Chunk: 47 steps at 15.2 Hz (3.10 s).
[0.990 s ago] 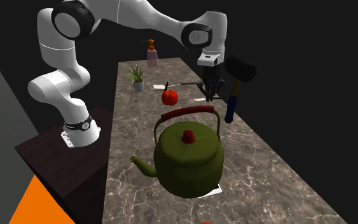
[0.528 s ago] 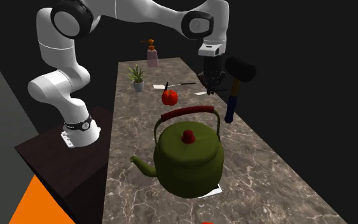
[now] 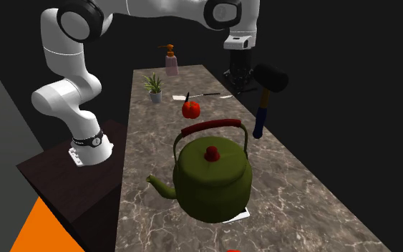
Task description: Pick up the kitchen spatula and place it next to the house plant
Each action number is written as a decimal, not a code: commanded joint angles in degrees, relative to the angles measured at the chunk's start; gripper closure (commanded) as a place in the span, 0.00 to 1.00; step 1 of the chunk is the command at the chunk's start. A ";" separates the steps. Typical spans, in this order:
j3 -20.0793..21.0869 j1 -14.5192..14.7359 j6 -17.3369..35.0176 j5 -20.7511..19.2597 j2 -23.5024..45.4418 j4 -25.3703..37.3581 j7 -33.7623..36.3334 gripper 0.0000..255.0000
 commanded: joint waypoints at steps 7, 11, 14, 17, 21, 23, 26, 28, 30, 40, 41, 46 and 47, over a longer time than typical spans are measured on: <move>0.12 1.00 -6.62 -0.12 0.69 7.33 -0.65 1.00; 0.14 1.79 -10.14 -0.45 1.48 11.63 -0.89 1.00; 1.02 1.27 -8.90 1.20 -2.67 6.44 0.39 1.00; 2.25 0.77 -6.58 3.80 -8.55 -1.33 2.17 1.00; 3.71 0.97 -4.49 7.24 -15.53 -9.62 4.36 1.00; 4.40 1.38 -3.79 8.95 -18.73 -13.09 5.45 1.00; 5.44 2.31 -3.11 11.45 -23.20 -17.59 7.15 1.00; 6.15 3.12 -2.87 13.08 -25.96 -20.16 8.37 1.00; 6.90 4.04 -2.77 14.66 -28.53 -22.41 9.68 1.00; 11.67 9.56 -3.81 21.63 -38.44 -29.33 17.89 1.00; 12.28 10.13 -4.00 22.23 -39.14 -29.65 18.88 1.00; 15.77 12.82 -5.02 24.89 -41.73 -30.26 24.33 1.00; 16.57 13.31 -5.23 25.34 -42.06 -30.19 25.52 1.00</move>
